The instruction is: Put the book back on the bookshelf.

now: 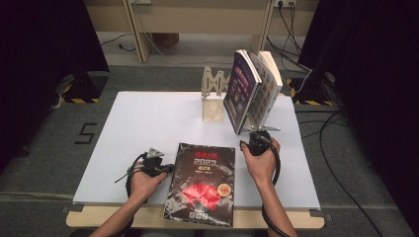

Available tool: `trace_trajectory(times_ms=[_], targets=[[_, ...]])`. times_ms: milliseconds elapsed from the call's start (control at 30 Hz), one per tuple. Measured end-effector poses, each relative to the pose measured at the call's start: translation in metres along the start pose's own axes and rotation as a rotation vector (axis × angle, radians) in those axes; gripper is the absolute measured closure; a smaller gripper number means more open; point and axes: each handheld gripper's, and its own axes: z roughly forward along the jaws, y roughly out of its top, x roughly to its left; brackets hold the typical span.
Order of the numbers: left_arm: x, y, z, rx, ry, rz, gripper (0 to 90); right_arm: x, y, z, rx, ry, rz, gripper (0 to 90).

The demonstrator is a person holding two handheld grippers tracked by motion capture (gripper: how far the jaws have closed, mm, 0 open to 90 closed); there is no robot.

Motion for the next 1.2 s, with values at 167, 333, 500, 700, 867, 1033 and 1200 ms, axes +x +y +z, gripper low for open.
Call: trace_trajectory(times_ms=[167,333,500,700,867,1033,1200], targets=[[-0.006,-0.003,-0.002,0.006,-0.011,0.017,89.3,0.000,-0.002,0.007,0.035,0.017,0.006,58.5],[-0.010,-0.006,-0.003,0.008,-0.022,0.029,89.2,0.000,-0.003,0.014,0.065,0.030,0.015,58.2],[-0.014,-0.003,0.001,0.011,-0.044,0.025,88.8,0.000,-0.003,0.020,0.091,0.050,0.030,57.5],[-0.015,-0.002,0.002,0.013,-0.062,0.031,86.3,-0.003,-0.002,0.027,0.116,0.057,0.040,56.8],[-0.012,0.002,-0.004,-0.009,-0.089,0.008,80.9,-0.006,-0.005,0.032,0.137,0.065,0.057,56.8],[-0.016,0.006,-0.007,-0.027,-0.087,0.020,76.7,-0.008,-0.005,0.035,0.153,0.077,0.071,56.4],[-0.018,0.004,-0.003,-0.014,-0.088,0.032,74.9,-0.006,-0.002,0.038,0.162,0.086,0.066,56.0]])
